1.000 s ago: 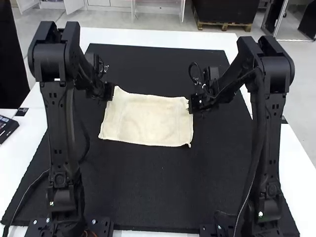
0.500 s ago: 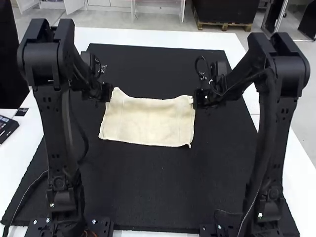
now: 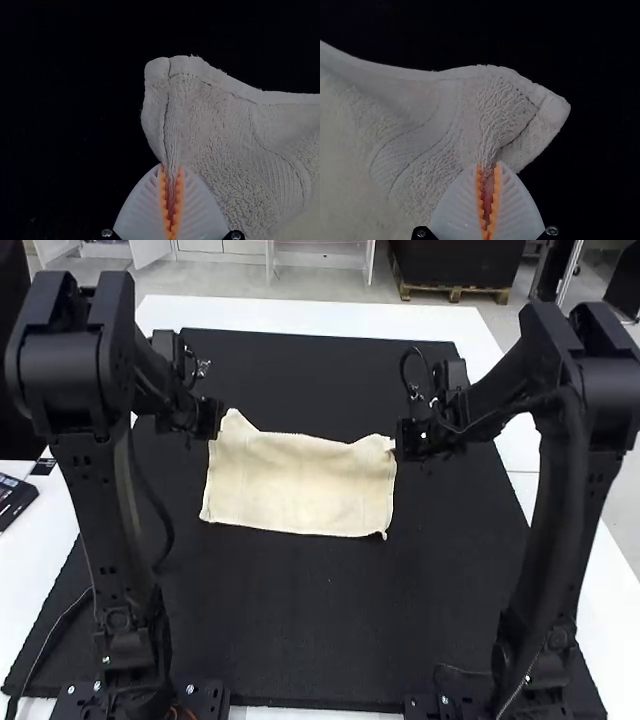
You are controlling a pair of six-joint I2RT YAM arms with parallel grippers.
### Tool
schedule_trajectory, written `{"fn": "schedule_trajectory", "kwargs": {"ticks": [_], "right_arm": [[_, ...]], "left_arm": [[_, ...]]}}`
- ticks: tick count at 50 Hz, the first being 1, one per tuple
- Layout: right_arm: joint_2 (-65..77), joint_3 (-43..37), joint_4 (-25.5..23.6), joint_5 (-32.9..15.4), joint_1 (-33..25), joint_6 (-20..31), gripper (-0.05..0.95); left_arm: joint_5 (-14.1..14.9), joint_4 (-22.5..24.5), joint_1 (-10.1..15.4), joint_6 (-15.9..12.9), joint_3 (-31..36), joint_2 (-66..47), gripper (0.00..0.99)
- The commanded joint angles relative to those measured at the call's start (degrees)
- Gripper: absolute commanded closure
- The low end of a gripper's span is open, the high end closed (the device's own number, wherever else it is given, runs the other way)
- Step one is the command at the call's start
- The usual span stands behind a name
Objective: Fold the towel.
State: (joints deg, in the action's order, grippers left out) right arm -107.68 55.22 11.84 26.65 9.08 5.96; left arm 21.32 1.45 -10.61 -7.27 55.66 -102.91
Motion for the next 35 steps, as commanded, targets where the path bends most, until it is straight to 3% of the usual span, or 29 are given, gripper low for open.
{"fn": "schedule_trajectory", "kwargs": {"ticks": [1,14,35], "right_arm": [[4.1,-0.2,-0.8,2.0,-1.4,-0.5,0.92],[8.9,-3.1,-3.7,2.5,-2.4,-0.6,0.92],[18.4,-11.1,-5.3,3.9,-2.4,-3.7,0.92]], "left_arm": [[0.8,-0.8,-2.0,-2.3,-0.8,3.1,0.975],[2.3,-4.7,-3.9,-3.3,-2.7,7.6,0.975],[2.1,-6.7,-3.6,-3.3,-9.9,16.6,0.975]]}}
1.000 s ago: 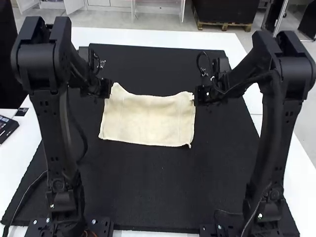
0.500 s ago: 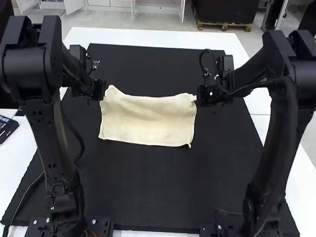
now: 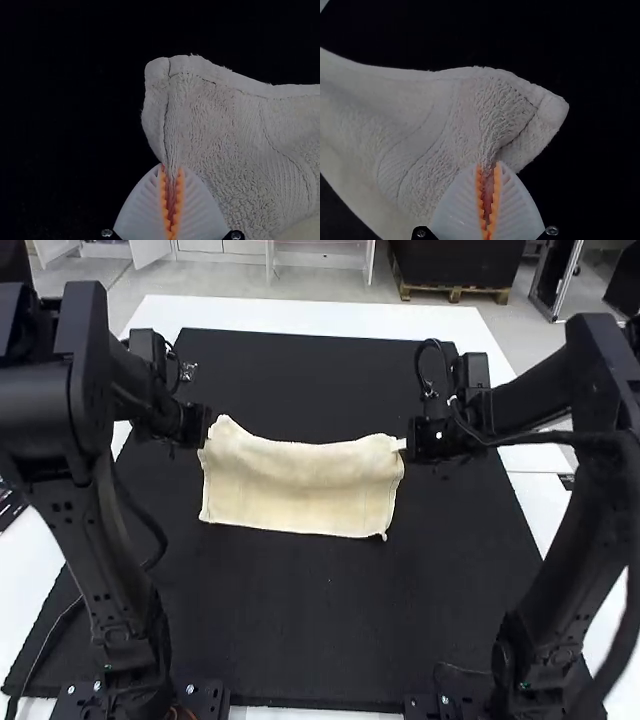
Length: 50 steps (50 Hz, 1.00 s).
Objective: Fold the towel.
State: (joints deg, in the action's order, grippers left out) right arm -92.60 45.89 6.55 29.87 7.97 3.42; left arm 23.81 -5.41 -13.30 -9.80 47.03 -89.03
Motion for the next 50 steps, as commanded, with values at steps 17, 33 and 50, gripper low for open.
{"fn": "schedule_trajectory", "kwargs": {"ticks": [17,33,50], "right_arm": [[6.7,-8.8,-0.4,2.0,-1.3,-1.1,0.92],[6.2,-15.0,5.8,2.4,-1.1,-1.5,0.92],[1.6,-16.8,9.7,2.3,-0.9,-1.3,0.88]], "left_arm": [[-1.9,2.8,-1.2,-0.7,-10.0,7.6,0.975],[-4.6,13.1,-1.3,-0.4,-17.3,8.2,0.975],[-8.7,22.0,-0.9,-0.6,-23.0,7.1,0.969]]}}
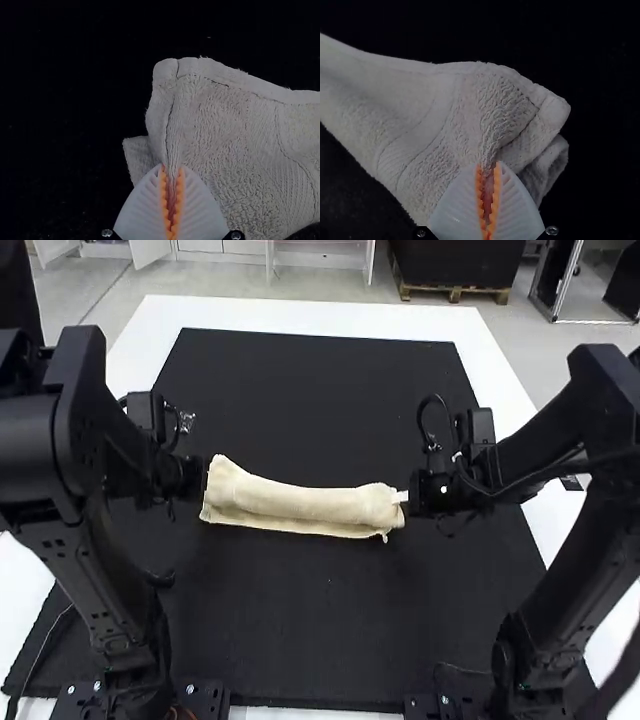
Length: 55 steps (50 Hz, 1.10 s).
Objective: Fold the towel.
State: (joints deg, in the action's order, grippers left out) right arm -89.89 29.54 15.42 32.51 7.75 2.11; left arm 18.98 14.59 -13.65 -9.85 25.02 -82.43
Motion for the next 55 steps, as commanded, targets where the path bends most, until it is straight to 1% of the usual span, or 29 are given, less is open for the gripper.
{"fn": "schedule_trajectory", "kwargs": {"ticks": [1,3,6,7,8,9,11,13,14,16,18,20,23,26,30,33,38,42,48,55], "right_arm": [[-1.3,-0.4,0.9,-0.3,-0.6,0.0,0.87],[-1.9,-0.4,1.1,-0.3,-0.6,0.0,0.86],[-2.4,-0.4,1.3,-0.4,-0.6,0.1,0.83],[-2.6,-0.4,1.3,-0.5,-0.6,0.2,0.81],[-2.7,-0.4,1.2,-0.6,-0.7,0.2,0.78],[-2.8,-0.4,1.2,-0.7,-0.8,0.3,0.73],[-2.8,-0.4,1.3,-1.3,-0.8,0.4,0.63],[-2.8,-0.4,1.4,-1.7,-0.9,0.4,0.49],[-2.8,-0.4,1.5,-1.7,-1.1,0.3,0.43],[-2.8,-0.4,1.6,-1.7,-1.0,0.1,0.31],[-2.8,-0.4,1.6,-2.0,-1.0,0.1,0.23],[-2.8,-0.3,1.6,-2.2,-1.1,0.0,0.15],[-2.8,-0.2,1.6,-2.5,-1.0,-0.3,0.06],[-2.8,-0.2,1.6,-2.6,-0.7,-0.6,-0.01],[-2.8,-0.2,1.6,-3.0,-0.6,-0.7,-0.01],[-2.9,-0.1,2.0,-3.2,-0.5,-0.8,-0.01],[-4.1,0.6,2.0,-3.2,0.0,-0.8,-0.01],[-5.2,1.1,2.0,-3.2,0.3,-0.8,-0.01],[-6.5,2.2,2.0,-3.2,0.9,-0.9,-0.01],[-7.8,3.0,2.3,-3.2,2.1,-1.2,-0.01]], "left_arm": [[-4.0,2.5,-0.6,-0.5,-1.3,0.3,0.944],[-4.6,3.6,-0.6,-0.5,-1.7,-0.2,0.846],[-4.9,4.4,-0.6,-0.5,-2.1,-0.7,0.749],[-5.0,4.5,-0.6,-0.5,-2.3,-0.9,0.697],[-5.0,4.7,-0.6,-0.5,-2.3,-1.1,0.616],[-5.0,4.8,-0.6,-0.5,-2.3,-1.2,0.536],[-5.0,4.8,-0.8,-0.6,-2.3,-1.3,0.413],[-5.0,4.8,-0.9,-0.6,-2.3,-1.4,0.272],[-5.1,4.8,-0.8,-0.7,-2.3,-1.4,0.182],[-5.1,4.8,-0.9,-0.8,-2.3,-1.4,0.077],[-5.2,4.8,-0.9,-0.9,-2.3,-1.4,0.030],[-5.2,5.0,-0.9,-0.9,-2.2,-1.4,0.028],[-5.2,5.7,-0.9,-0.7,-2.1,-1.4,0.028],[-5.3,6.7,-0.9,-0.2,-2.1,-1.4,0.026],[-5.4,7.8,-0.9,0.5,-2.0,-1.3,0.026],[-5.4,8.3,-0.9,1.7,-2.0,-1.3,0.026],[-5.4,9.0,-0.9,2.4,-2.0,-1.2,0.026],[-5.4,9.4,-0.9,3.5,-1.9,-1.2,0.026],[-5.3,9.1,-1.7,3.9,-1.2,-0.9,0.026],[-5.0,7.8,-3.4,4.2,-0.1,-0.4,0.026]]}}
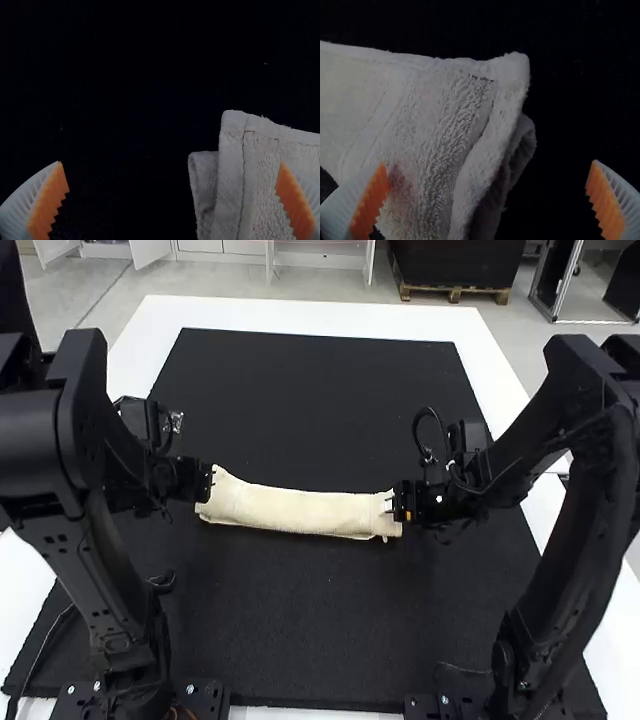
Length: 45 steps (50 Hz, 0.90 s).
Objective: Fold the towel.
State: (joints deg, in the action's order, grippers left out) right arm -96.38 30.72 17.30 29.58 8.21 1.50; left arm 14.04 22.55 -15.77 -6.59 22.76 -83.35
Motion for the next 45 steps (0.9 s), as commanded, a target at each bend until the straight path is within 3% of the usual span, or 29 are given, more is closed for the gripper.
{"fn": "schedule_trajectory", "kwargs": {"ticks": [1,11,20,22,24,26,27,28,32,45], "right_arm": [[-1.4,2.0,0.5,-0.2,1.7,-0.7,-0.01],[-2.9,3.0,0.6,-0.4,3.5,-1.1,0.00],[-4.6,3.7,1.2,-0.9,5.2,-1.1,0.09],[-5.0,3.9,1.3,-1.4,5.4,-1.1,0.19],[-5.3,4.0,1.5,-1.5,5.8,-0.9,0.38],[-5.7,4.0,1.6,-1.5,5.9,-0.3,0.63],[-5.8,4.0,1.7,-1.5,6.0,0.1,0.83],[-5.9,4.0,1.7,-1.1,5.9,0.2,0.86],[-6.5,4.3,1.3,0.2,5.7,0.8,0.92],[-4.7,5.5,-1.2,0.3,3.5,1.9,0.92]], "left_arm": [[-0.1,-0.2,-1.4,1.0,2.3,0.6,0.026],[-0.1,-1.5,-2.8,1.0,3.2,2.1,0.026],[0.0,-2.1,-2.8,1.0,3.3,3.1,0.026],[0.0,-2.2,-2.8,1.0,3.3,3.2,0.026],[0.0,-2.2,-2.8,1.0,3.3,3.3,0.026],[0.0,-2.2,-2.8,1.0,3.3,3.5,0.026],[0.0,-2.2,-2.8,1.0,3.3,3.5,0.026],[0.0,-2.3,-2.8,1.0,3.3,3.5,0.026],[0.1,-2.4,-2.8,1.0,3.3,3.7,0.026],[0.2,-2.5,-2.9,1.0,3.3,3.7,0.026]]}}
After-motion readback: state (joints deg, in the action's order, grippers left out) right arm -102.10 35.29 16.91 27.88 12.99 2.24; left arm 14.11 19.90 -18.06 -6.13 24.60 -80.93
